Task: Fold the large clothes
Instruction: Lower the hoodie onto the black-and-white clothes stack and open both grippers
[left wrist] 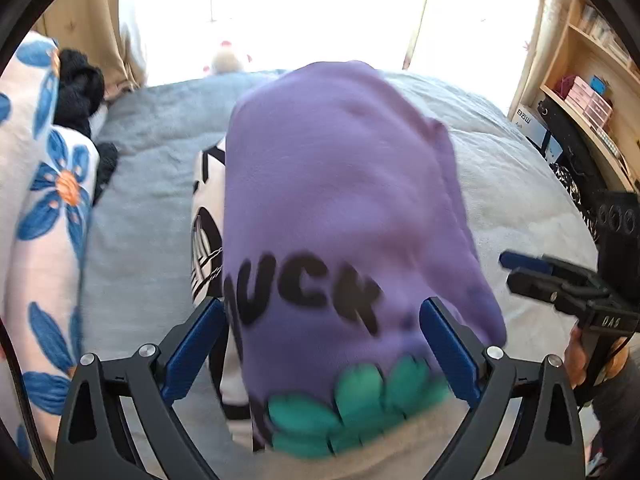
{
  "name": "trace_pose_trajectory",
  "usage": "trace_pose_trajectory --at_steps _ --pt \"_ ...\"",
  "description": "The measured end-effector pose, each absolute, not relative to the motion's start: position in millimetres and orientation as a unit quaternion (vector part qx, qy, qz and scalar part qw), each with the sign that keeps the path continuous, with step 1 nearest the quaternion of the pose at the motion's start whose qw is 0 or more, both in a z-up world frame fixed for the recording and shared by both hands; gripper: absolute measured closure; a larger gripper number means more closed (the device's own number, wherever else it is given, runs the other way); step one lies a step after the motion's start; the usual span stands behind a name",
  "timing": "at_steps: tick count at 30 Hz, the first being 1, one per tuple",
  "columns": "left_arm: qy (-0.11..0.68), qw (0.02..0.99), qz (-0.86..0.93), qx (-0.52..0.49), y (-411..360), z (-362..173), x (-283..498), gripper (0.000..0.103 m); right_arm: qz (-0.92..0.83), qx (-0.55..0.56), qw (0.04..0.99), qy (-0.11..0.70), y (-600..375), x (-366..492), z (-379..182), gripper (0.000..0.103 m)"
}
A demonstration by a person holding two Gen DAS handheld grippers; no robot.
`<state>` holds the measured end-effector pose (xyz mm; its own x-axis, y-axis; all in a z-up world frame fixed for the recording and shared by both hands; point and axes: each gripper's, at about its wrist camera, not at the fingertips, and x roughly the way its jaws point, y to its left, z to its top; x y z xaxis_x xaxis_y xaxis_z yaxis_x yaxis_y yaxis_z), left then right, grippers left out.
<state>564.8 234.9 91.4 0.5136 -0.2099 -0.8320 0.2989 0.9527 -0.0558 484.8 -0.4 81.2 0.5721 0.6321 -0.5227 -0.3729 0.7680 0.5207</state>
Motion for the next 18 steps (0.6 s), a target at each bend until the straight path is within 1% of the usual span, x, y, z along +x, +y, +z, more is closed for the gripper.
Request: trace_pose_trajectory --at_steps 1,3,4,5,6,7,8,11,12,13,14,18 --pt "0.466 0.871 -0.147 0.057 232 95 557 0.016 0.288 0.169 0.874 0.353 3 482 84 0.046" --pt "0.459 0.873 -0.149 0.076 226 101 542 0.040 0.284 0.142 0.887 0.335 7 473 90 0.047" --pt "0.457 0.873 -0.146 0.084 222 101 536 0.047 0.289 0.135 0.888 0.331 12 471 91 0.056" --pt "0.454 0.874 -0.144 0.093 220 101 530 0.059 0.298 0.130 0.886 0.331 18 469 91 0.068" --pt "0.448 0.877 -0.140 0.100 218 100 526 0.063 0.305 0.128 0.883 0.333 25 468 88 0.074" --pt "0.443 0.880 -0.135 0.104 217 100 524 0.065 0.307 0.124 0.882 0.336 31 468 85 0.080" --pt "0.440 0.882 -0.133 0.104 217 98 521 0.068 0.305 0.119 0.883 0.338 32 467 82 0.080" --pt "0.436 0.887 -0.125 0.088 222 91 520 0.069 0.281 0.098 0.880 0.371 42 472 62 0.080" --pt "0.438 0.886 -0.119 0.091 223 87 520 0.069 0.265 0.091 0.878 0.388 42 476 52 0.083" --pt "0.442 0.885 -0.116 0.095 223 83 518 0.069 0.254 0.087 0.877 0.398 42 480 45 0.093" --pt "0.446 0.883 -0.112 0.099 221 80 516 0.069 0.249 0.087 0.876 0.403 40 482 40 0.102" --pt "0.451 0.880 -0.096 0.114 217 73 516 0.069 0.250 0.102 0.871 0.411 29 485 36 0.103"
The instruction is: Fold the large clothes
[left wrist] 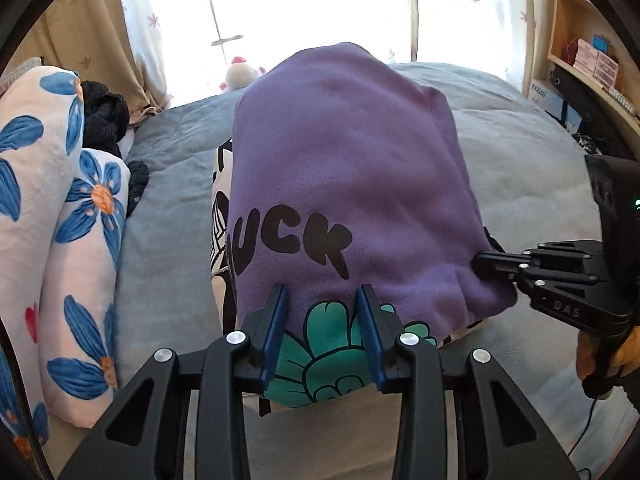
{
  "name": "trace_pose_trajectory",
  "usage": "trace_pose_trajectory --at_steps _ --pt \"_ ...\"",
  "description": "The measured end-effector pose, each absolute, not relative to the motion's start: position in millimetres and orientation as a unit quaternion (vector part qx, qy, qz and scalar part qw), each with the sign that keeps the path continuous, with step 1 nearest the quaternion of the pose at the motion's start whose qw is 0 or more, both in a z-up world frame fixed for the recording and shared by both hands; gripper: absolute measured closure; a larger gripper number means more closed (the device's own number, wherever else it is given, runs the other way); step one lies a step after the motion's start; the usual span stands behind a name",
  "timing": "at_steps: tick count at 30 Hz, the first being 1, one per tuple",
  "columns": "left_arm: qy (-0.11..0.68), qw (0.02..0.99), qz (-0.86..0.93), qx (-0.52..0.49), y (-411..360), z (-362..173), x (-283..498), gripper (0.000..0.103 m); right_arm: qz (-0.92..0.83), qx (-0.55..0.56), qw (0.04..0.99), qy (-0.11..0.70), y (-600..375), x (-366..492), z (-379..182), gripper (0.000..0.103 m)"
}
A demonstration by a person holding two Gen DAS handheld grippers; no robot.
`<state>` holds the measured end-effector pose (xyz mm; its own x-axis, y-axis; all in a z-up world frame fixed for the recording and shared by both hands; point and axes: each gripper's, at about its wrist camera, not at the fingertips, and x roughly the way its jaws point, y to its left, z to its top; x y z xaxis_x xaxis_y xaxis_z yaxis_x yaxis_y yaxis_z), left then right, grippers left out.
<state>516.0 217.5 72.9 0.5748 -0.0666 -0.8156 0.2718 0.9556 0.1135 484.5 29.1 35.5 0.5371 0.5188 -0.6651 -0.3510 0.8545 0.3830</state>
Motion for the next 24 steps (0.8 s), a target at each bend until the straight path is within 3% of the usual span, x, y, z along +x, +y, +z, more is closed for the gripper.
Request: trace_pose_trajectory --at_steps 15,16,18,20,24 --pt "0.467 0.878 -0.075 0.069 199 110 470 0.066 0.255 0.100 0.867 0.417 -3 418 99 0.101" --pt "0.467 0.878 -0.078 0.065 196 115 464 0.065 0.256 0.100 0.867 0.416 -5 411 105 0.101" --pt "0.463 0.880 -0.085 0.059 184 130 440 0.046 0.257 0.101 0.867 0.414 -14 387 123 0.100" --pt "0.452 0.886 -0.087 0.060 174 143 420 0.035 0.258 0.100 0.867 0.414 -23 364 138 0.100" --pt "0.431 0.894 -0.102 0.070 141 173 365 0.034 0.248 0.089 0.876 0.404 -43 310 168 0.100"
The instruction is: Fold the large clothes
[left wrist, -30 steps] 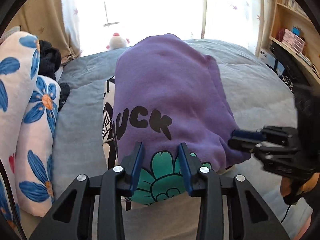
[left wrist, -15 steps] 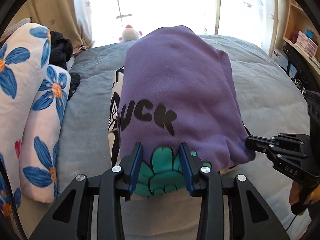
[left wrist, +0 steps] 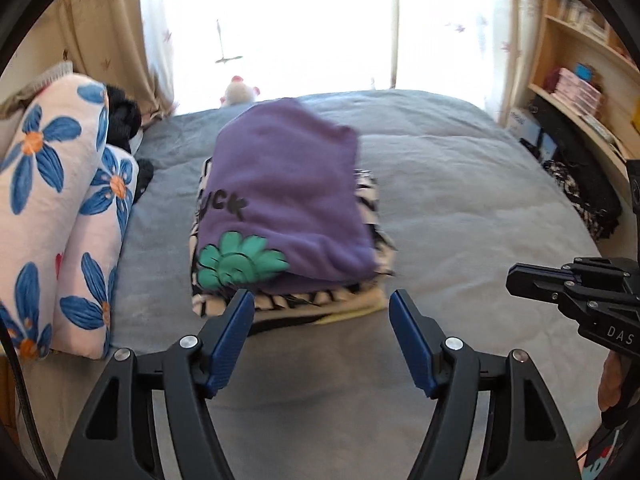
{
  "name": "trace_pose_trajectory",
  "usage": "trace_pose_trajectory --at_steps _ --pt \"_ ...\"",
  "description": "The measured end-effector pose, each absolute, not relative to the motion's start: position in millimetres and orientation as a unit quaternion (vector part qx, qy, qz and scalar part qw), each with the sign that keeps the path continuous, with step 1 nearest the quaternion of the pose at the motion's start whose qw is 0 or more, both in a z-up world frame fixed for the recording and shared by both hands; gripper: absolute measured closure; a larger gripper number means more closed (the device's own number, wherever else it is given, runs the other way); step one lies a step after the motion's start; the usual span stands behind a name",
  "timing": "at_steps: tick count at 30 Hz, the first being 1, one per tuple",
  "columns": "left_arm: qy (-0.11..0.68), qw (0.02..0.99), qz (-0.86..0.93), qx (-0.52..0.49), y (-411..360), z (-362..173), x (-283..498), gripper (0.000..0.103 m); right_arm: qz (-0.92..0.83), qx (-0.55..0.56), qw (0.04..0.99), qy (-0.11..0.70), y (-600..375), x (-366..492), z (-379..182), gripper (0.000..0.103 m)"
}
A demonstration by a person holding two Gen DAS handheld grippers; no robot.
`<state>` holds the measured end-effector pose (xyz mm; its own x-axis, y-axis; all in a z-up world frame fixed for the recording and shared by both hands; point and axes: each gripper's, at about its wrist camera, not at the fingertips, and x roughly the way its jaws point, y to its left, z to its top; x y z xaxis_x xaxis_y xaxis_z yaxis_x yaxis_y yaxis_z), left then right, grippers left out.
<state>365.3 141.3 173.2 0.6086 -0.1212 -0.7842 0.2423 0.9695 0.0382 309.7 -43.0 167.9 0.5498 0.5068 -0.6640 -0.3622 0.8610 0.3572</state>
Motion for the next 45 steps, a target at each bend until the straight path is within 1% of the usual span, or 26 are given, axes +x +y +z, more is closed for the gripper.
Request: trace_pose_trajectory --at_steps 1,2,3,4,5,6,8,10,11,14,17,25,33,34,37,42,45 --pt "0.427 0.896 -0.105 0.069 133 180 350 0.034 0.244 0.088 0.877 0.404 -49 296 174 0.100" --pt "0.425 0.897 -0.106 0.067 127 184 340 0.029 0.244 0.088 0.877 0.405 -54 286 179 0.100" --pt "0.420 0.899 -0.106 0.063 119 191 324 0.021 0.241 0.088 0.877 0.405 -61 272 184 0.100" --pt "0.413 0.903 -0.108 0.056 111 197 306 0.018 0.236 0.086 0.878 0.407 -66 261 189 0.099" --pt "0.405 0.906 -0.109 0.051 104 203 290 0.015 0.230 0.084 0.879 0.408 -74 246 194 0.096" --pt "0.400 0.909 -0.112 0.047 97 208 277 0.014 0.228 0.082 0.881 0.408 -80 235 198 0.093" --pt "0.396 0.910 -0.119 0.041 85 217 253 0.014 0.220 0.079 0.884 0.404 -93 211 207 0.083" --pt "0.392 0.911 -0.125 0.036 72 224 226 0.014 0.215 0.080 0.889 0.396 -108 186 216 0.076" --pt "0.388 0.912 -0.127 0.035 64 228 209 0.014 0.213 0.080 0.891 0.392 -116 172 221 0.073" --pt "0.382 0.915 -0.127 0.034 48 232 175 0.011 0.207 0.079 0.895 0.387 -133 141 229 0.069" --pt "0.381 0.915 -0.126 0.036 33 231 140 0.010 0.210 0.074 0.893 0.392 -148 108 229 0.068" --pt "0.406 0.903 -0.138 0.038 7 217 63 0.010 0.237 0.067 0.877 0.412 -172 38 215 0.067" --pt "0.411 0.899 -0.141 0.052 -1 218 6 0.010 0.259 0.048 0.874 0.408 -179 -26 209 0.067" --pt "0.412 0.899 -0.140 0.053 0 219 3 0.010 0.259 0.043 0.876 0.405 -179 -31 208 0.066" --pt "0.421 0.893 -0.150 0.044 -1 213 -13 0.010 0.266 0.048 0.875 0.401 -177 -43 193 0.060" --pt "0.472 0.868 -0.152 0.033 -3 179 -25 0.010 0.248 0.093 0.872 0.411 -182 -37 150 0.059" --pt "0.473 0.870 -0.135 0.034 -2 157 -30 0.010 0.223 0.107 0.880 0.406 -185 -37 121 0.059"
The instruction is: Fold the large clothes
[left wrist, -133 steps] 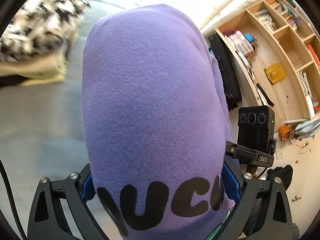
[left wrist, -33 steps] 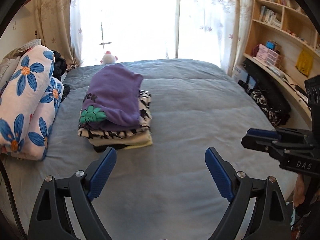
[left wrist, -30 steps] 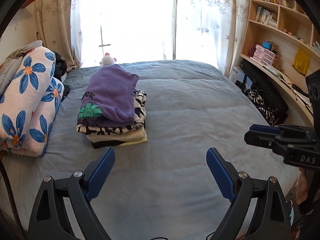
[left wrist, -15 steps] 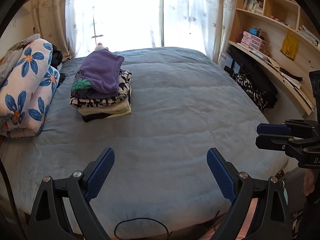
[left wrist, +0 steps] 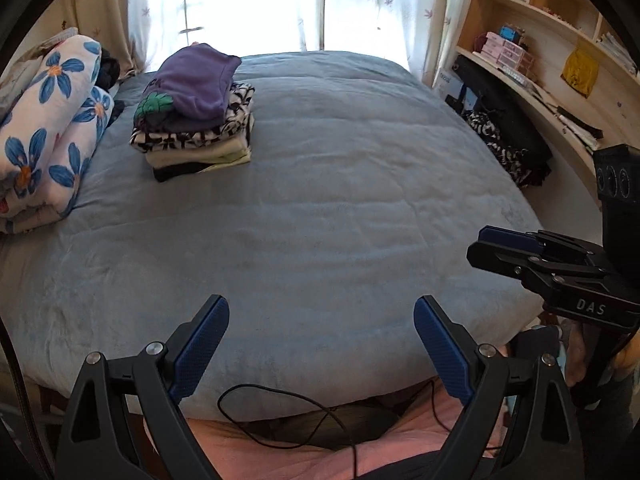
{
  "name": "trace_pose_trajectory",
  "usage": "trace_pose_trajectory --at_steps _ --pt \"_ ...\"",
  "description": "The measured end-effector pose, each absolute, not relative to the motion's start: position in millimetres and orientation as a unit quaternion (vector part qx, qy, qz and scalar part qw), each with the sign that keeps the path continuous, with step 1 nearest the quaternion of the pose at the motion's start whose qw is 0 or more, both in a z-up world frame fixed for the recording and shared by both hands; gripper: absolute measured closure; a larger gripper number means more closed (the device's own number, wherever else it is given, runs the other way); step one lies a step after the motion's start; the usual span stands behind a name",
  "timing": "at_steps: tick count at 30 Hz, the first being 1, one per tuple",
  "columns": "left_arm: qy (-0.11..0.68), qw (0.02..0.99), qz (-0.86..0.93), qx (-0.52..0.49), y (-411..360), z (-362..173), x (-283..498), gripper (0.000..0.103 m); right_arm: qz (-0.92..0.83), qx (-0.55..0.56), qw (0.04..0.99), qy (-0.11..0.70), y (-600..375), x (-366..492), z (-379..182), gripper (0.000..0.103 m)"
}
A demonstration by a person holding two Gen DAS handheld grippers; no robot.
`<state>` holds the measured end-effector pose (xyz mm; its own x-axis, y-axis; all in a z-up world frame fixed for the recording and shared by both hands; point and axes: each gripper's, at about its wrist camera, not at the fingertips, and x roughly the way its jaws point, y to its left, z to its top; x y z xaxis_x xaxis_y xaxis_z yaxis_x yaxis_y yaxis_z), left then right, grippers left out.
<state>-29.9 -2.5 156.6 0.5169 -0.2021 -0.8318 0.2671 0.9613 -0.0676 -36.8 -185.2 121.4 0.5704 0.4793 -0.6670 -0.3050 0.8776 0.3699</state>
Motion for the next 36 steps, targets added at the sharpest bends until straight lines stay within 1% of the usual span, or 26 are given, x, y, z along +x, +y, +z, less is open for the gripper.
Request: trace_pose_trajectory --at_steps 8,12,16,17,20,36 --pt "0.432 0.899 -0.050 0.050 -10 84 -22 0.010 0.134 0.103 0.896 0.410 -175 -40 50 0.059" --pt "0.442 0.895 -0.035 0.040 -20 49 -11 0.010 0.082 0.083 0.905 0.409 -172 -40 28 0.059" --pt "0.455 0.889 -0.032 0.033 -31 19 0 0.010 0.057 0.102 0.904 0.411 -178 -38 12 0.058" --pt "0.454 0.890 -0.029 0.033 -34 15 2 0.010 0.048 0.110 0.904 0.410 -180 -37 8 0.057" --pt "0.452 0.891 -0.025 0.031 -40 6 8 0.010 0.037 0.129 0.903 0.408 -184 -33 2 0.049" --pt "0.456 0.890 -0.014 0.022 -44 -7 20 0.010 0.030 0.124 0.909 0.398 -179 -24 -12 0.048"
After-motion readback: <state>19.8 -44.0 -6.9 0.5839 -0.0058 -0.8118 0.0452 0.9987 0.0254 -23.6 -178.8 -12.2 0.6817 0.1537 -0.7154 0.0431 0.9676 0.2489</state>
